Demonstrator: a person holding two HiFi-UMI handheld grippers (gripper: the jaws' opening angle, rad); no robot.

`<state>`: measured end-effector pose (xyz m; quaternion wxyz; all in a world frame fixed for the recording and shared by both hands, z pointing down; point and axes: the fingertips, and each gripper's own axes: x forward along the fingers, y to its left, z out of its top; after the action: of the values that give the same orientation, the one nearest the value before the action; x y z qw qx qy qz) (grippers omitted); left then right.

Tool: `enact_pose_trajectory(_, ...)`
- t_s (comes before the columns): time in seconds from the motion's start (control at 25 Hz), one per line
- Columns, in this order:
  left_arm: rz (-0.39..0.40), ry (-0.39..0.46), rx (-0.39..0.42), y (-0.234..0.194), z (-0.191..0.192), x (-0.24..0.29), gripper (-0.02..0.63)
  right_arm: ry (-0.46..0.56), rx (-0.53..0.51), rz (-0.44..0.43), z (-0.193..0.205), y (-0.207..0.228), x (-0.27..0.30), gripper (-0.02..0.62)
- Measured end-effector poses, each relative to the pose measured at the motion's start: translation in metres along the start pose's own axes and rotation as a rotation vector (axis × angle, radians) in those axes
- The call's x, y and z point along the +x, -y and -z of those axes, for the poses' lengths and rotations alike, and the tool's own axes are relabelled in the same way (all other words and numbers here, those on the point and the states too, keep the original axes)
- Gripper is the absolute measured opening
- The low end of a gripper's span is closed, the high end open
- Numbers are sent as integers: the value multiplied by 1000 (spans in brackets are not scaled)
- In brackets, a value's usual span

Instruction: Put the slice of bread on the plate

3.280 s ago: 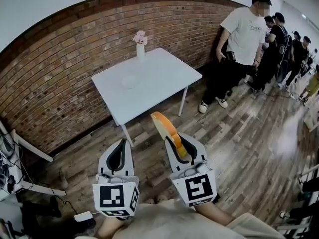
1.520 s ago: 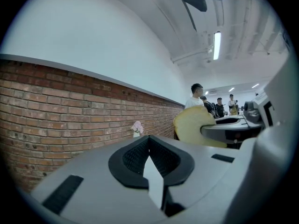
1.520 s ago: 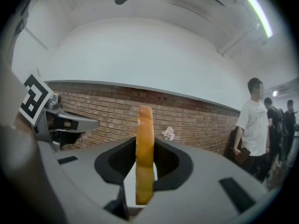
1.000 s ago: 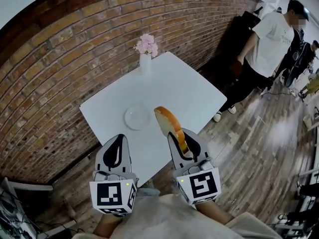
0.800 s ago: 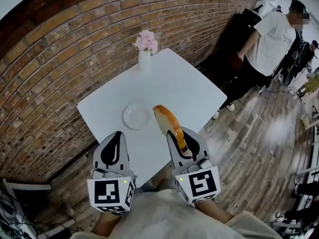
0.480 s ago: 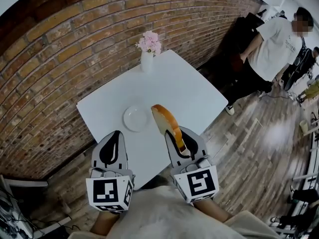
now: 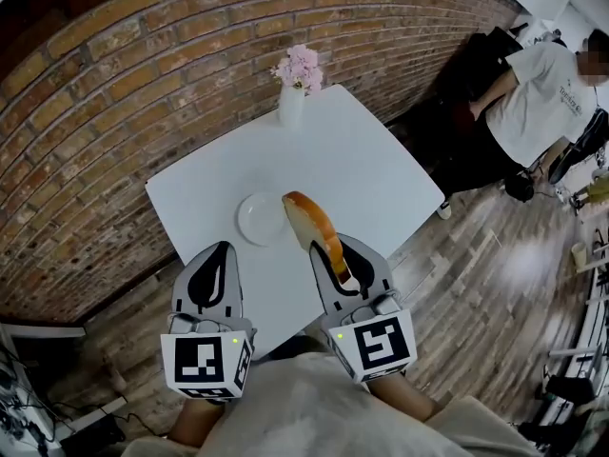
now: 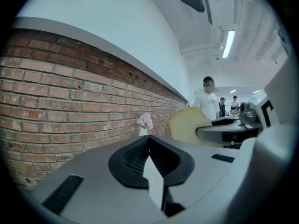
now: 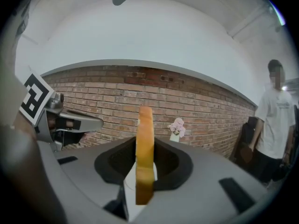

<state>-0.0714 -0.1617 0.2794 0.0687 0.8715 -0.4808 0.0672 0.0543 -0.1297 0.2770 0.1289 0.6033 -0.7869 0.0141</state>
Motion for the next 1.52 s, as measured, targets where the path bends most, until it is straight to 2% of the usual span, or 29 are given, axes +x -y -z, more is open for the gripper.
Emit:
enact_pose_trajectory(0.44, -19, -61, 22, -5, 19, 18, 9, -79, 38, -61, 34, -1, 40, 97)
enact_pose_trajectory(0.56, -23, -87, 20, -5, 26, 23, 9, -64, 46, -85, 43, -2, 51, 97)
enact_pose_trajectory(1.08, -52, -177, 28, -23, 56, 53, 9, -112, 87, -170, 88, -6, 117, 96)
enact_pose_trajectory(1.52, -63, -234, 19, -28, 78, 74, 9, -207, 152, -270, 132, -21, 150, 95)
